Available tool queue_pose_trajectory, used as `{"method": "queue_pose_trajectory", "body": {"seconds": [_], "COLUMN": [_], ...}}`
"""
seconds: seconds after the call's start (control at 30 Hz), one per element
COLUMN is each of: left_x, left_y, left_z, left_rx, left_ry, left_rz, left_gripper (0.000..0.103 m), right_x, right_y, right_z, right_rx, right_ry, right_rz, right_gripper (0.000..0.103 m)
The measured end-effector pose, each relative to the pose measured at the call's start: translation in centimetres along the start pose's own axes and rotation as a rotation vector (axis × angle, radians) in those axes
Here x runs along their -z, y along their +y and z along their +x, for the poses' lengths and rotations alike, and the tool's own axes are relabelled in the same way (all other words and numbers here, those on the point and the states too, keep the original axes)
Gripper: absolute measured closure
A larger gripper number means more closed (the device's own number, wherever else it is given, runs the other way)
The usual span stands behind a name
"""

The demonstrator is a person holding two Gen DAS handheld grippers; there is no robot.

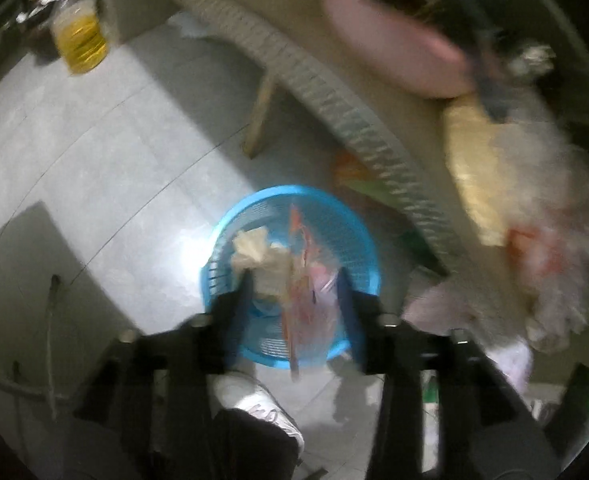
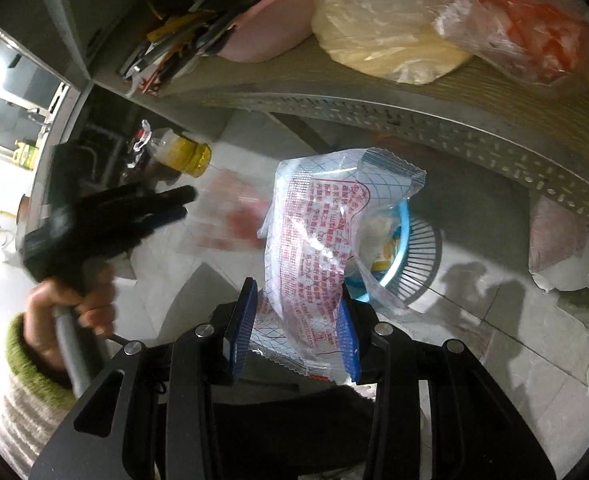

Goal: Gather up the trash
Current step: 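Carry both held bags over the blue wastebasket and open both tools, then move the right tool to the table and grasp the pink sponge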

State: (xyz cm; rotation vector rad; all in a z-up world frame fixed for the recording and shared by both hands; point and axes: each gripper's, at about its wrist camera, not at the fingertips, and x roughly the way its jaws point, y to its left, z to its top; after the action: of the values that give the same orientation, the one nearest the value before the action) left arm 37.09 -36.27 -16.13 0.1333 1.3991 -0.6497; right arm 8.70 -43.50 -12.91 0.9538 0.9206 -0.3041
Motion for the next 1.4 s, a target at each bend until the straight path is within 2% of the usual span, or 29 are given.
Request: {"method": "queue_pose_trajectory", "body": {"seconds": [0.1, 0.23, 0.33, 0.4, 0.53, 0.63, 0.7, 0.73, 0.83, 0.9, 1.07, 1.23, 1.33, 1.4], "left_x": [0.0, 0.4, 0.2, 0.2, 1.8, 4.6, 7.2, 8.3, 13.4, 17.0, 24.0, 28.2, 29.5, 30.5], "left_y": [0.6, 1.1, 1.7, 2.3, 3.5, 4.8, 6.1, 6.7, 9.3, 11.3, 15.4, 18.1, 18.6, 19.2], "left_z": [1.1, -0.4, -3.2, -5.5, -12.5, -18.2, -21.6, -22.7, -26.9, -29.2, -32.4, -35.3, -36.2, -36.6], "left_rx": [-0.021, -0.026, -0.024, -0.020, -0.020, -0.030, -0.041, -0.043, -0.062, -0.091, -0.179, -0.203, -0.238, -0.235], "left_ry": [0.029, 0.007, -0.026, -0.061, -0.149, -0.242, -0.303, -0.326, -0.409, -0.456, -0.519, -0.588, -0.625, -0.639], "left_rz": [-0.001, 0.000, 0.000, 0.001, -0.001, 0.010, 0.001, -0.006, -0.055, -0.103, -0.194, -0.253, -0.255, -0.266], "left_gripper": [0.060, 0.060, 0.059, 0.055, 0.047, 0.040, 0.036, 0.034, 0.031, 0.029, 0.028, 0.028, 0.028, 0.027], "right_x": [0.0, 0.3, 0.1, -0.2, -1.3, -2.4, -3.0, -3.1, -3.0, -2.8, -2.3, -2.2, -1.9, -1.3], "right_y": [-0.6, -1.1, -0.8, 0.1, 2.4, 4.3, 4.9, 5.0, 4.1, 3.2, 2.3, 3.0, 4.8, 8.5], "right_z": [0.0, 0.6, 1.8, 3.1, 6.2, 9.8, 13.2, 14.8, 19.2, 20.2, 18.7, 14.7, 11.1, 8.1], "right_rx": [0.017, 0.031, 0.030, 0.030, 0.036, 0.058, 0.061, 0.085, 0.149, 0.173, 0.150, 0.134, 0.090, 0.024], "right_ry": [0.002, 0.021, 0.046, 0.068, 0.103, 0.131, 0.172, 0.198, 0.269, 0.287, 0.232, 0.137, 0.065, -0.005], "right_rz": [0.002, 0.003, -0.012, -0.046, -0.125, -0.199, -0.244, -0.256, -0.255, -0.220, -0.183, -0.181, -0.213, -0.327], "right_gripper": [0.066, 0.066, 0.066, 0.066, 0.065, 0.055, 0.039, 0.036, 0.035, 0.035, 0.035, 0.035, 0.035, 0.034]}}
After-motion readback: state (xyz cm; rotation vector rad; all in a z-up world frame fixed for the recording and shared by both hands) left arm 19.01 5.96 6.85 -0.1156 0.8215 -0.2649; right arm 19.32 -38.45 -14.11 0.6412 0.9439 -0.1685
